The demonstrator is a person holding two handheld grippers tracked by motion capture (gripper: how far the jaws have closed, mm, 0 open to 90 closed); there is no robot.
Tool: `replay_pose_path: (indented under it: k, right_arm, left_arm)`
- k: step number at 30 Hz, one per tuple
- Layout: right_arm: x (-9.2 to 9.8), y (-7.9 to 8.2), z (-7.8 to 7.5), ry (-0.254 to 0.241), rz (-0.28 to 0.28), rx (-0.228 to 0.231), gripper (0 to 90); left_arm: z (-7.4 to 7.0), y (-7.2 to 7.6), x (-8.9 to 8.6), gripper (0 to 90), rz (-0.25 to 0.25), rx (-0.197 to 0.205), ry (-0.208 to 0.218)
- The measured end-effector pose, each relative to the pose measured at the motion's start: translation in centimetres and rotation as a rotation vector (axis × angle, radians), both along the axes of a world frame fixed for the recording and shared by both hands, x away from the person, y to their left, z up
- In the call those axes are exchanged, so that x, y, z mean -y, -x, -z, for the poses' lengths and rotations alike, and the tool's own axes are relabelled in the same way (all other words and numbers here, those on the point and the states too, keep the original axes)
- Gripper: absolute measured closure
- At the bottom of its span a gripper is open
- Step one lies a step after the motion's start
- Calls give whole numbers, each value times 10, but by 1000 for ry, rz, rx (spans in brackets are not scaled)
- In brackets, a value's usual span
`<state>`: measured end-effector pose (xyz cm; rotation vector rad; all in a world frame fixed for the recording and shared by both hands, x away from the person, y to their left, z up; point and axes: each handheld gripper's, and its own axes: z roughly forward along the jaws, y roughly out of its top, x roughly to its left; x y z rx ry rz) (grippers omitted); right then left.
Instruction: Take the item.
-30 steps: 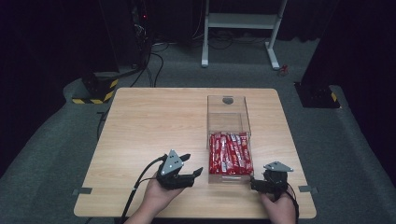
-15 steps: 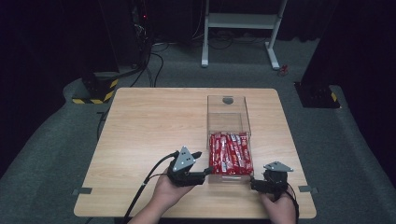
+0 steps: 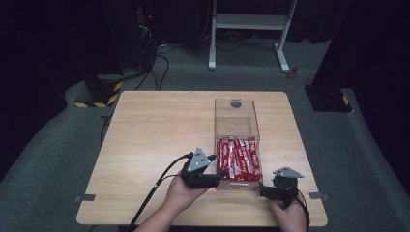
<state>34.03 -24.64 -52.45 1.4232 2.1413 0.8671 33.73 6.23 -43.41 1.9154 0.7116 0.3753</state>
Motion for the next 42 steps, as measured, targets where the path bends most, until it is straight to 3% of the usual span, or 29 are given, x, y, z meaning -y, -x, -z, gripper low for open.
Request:
replay_pose_path:
  k: [12,23,42]
  right_arm:
    - [0,0,0,0,-1,1,96]
    - [0,0,0,-1,0,-1,97]
    - [0,0,0,-2,0,1,98]
  left_arm:
    - [8,-13,13,501,-7,-27,-17]
    - [16,-13,19,648,-27,-31,-45]
    - [27,-8,17,872,-41,-54,16]
